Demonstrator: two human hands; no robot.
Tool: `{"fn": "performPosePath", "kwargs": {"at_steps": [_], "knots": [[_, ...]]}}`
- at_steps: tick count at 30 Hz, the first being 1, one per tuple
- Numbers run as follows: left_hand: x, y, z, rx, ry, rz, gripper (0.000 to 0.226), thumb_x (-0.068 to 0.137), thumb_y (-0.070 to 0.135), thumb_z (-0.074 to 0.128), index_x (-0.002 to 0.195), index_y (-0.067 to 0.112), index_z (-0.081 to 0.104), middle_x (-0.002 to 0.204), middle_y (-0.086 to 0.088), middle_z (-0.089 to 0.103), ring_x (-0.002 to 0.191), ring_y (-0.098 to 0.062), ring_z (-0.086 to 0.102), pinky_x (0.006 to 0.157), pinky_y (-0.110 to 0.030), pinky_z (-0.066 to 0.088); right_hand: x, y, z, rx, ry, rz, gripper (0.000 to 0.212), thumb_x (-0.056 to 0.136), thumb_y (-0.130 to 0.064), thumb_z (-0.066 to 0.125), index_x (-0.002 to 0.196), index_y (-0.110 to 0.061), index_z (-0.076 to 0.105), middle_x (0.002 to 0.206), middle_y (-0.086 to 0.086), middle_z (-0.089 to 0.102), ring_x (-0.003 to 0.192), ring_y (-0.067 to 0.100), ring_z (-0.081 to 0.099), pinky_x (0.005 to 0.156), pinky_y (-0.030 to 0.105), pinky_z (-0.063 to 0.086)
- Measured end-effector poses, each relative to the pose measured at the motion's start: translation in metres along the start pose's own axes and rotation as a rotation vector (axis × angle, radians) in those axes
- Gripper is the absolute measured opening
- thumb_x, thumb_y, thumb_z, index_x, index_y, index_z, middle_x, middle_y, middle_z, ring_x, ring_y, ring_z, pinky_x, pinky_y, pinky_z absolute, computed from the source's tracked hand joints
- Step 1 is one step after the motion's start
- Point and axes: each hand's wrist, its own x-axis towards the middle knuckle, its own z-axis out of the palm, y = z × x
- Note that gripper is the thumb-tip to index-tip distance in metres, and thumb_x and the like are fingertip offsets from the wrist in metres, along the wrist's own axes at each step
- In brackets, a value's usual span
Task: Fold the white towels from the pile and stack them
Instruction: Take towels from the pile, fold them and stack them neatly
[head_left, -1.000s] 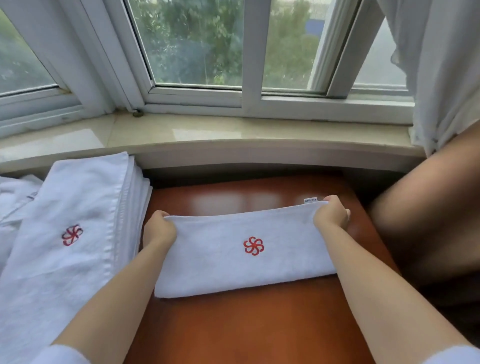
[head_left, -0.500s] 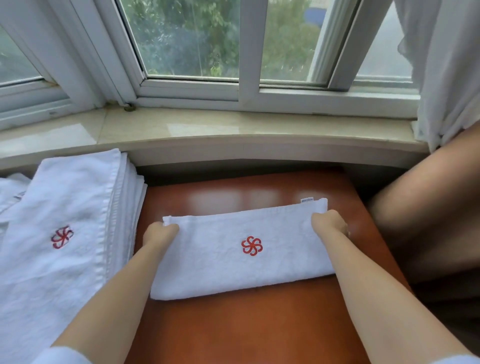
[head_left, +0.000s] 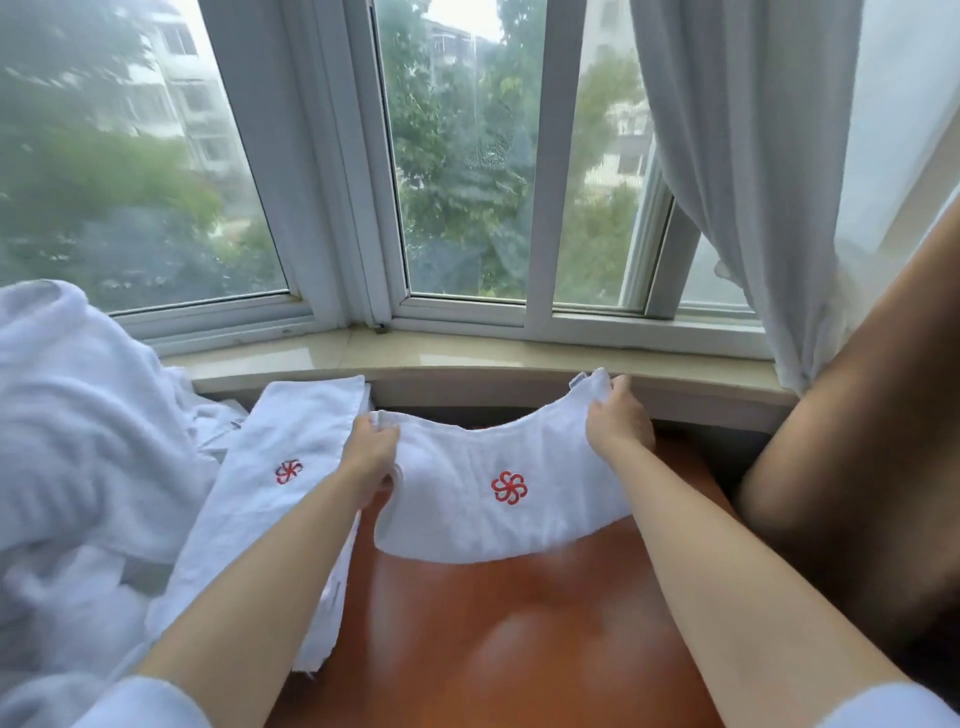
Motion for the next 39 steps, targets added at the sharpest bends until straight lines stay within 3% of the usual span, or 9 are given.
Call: {"fn": "performPosePath", "kwargs": {"at_steps": [8,14,17,19,23,26,30,35,39], "knots": [[-0.034,0.022,-0.093,-0.311,0.004,0.021,0.016,0.089,0.003,0.046,0.078,0.013,0.041,0.06,-0.005,0.048,0.045,-0.019,0.047,0.037,-0.02,0.04,-0.051,-0.098,0.013,0.018,0.017,-0.269,0.008,0.096,-0.025,0.042,0.101,-0.019,0.039,0.108,0.013,0.063,0.099,0.035,0.059,0.072,0.035,0.039],[-0.032,0.014,-0.167,-0.356,-0.067,-0.094,0.018,0.081,0.0,0.043,0.066,0.009,0.046,0.054,-0.008,0.048,0.048,-0.023,0.048,0.05,-0.026,0.045,-0.082,-0.169,0.048,-0.062,0.024,-0.433,0.016,0.096,-0.023,0.044,0.11,-0.017,0.05,0.109,0.013,0.065,0.099,0.034,0.06,0.07,0.032,0.037],[-0.026,0.005,-0.205,-0.236,-0.239,-0.196,0.019,0.079,0.001,0.042,0.087,0.011,0.057,0.074,-0.01,0.057,0.059,-0.021,0.056,0.052,-0.027,0.053,-0.093,-0.204,0.072,-0.088,0.022,-0.516,0.018,0.096,-0.021,0.042,0.109,-0.017,0.053,0.108,0.012,0.065,0.098,0.033,0.06,0.069,0.032,0.037],[-0.017,-0.005,-0.229,-0.132,-0.384,-0.252,0.046,0.079,0.0,0.044,0.114,0.025,0.06,0.097,-0.009,0.064,0.068,-0.021,0.061,0.058,-0.03,0.056,-0.098,-0.226,0.089,-0.108,0.024,-0.57,0.018,0.096,-0.02,0.041,0.108,-0.017,0.054,0.109,0.012,0.065,0.098,0.032,0.061,0.068,0.031,0.035],[0.002,-0.016,-0.257,-0.037,-0.594,-0.314,0.064,0.081,-0.003,0.041,0.128,0.039,0.053,0.098,-0.006,0.072,0.052,-0.015,0.059,0.048,-0.024,0.053,-0.102,-0.264,0.124,-0.146,0.022,-0.637,0.019,0.095,-0.016,0.043,0.11,-0.016,0.056,0.11,0.012,0.065,0.098,0.032,0.061,0.067,0.031,0.035],[0.024,-0.024,-0.271,-0.022,-0.772,-0.356,0.069,0.078,-0.002,0.047,0.136,0.035,0.048,0.115,-0.015,0.067,0.063,-0.018,0.061,0.051,-0.027,0.056,-0.099,-0.285,0.151,-0.164,0.037,-0.679,0.016,0.096,-0.016,0.044,0.104,-0.016,0.057,0.103,0.012,0.067,0.093,0.032,0.061,0.067,0.031,0.034],[0.063,-0.041,-0.28,0.096,-0.968,-0.471,0.067,0.083,-0.002,0.051,0.138,0.035,0.044,0.065,-0.004,0.064,0.05,-0.012,0.062,0.051,-0.028,0.058,-0.086,-0.31,0.196,-0.241,0.023,-0.734,0.017,0.096,-0.015,0.04,0.1,-0.016,0.057,0.095,0.009,0.069,0.083,0.03,0.058,0.072,0.033,0.029],[0.117,-0.069,-0.275,0.35,-0.793,-0.642,0.048,0.097,0.041,0.051,0.14,0.021,0.042,0.09,-0.01,0.066,0.071,-0.022,0.065,0.064,-0.032,0.056,-0.062,-0.321,0.255,-0.291,-0.031,-0.794,0.023,0.095,-0.02,0.046,0.114,-0.021,0.059,0.095,0.005,0.069,0.093,0.026,0.06,0.085,0.033,0.028],[0.157,-0.083,-0.251,0.471,-0.333,-0.385,0.028,0.101,0.026,0.039,0.106,0.004,0.055,0.075,-0.013,0.061,0.055,-0.024,0.058,0.047,-0.02,0.046,-0.04,-0.286,0.285,-0.307,-0.092,-0.614,0.037,0.094,-0.037,0.053,0.127,-0.02,0.05,0.127,0.005,0.053,0.119,0.027,0.042,0.098,0.039,0.025]]}}
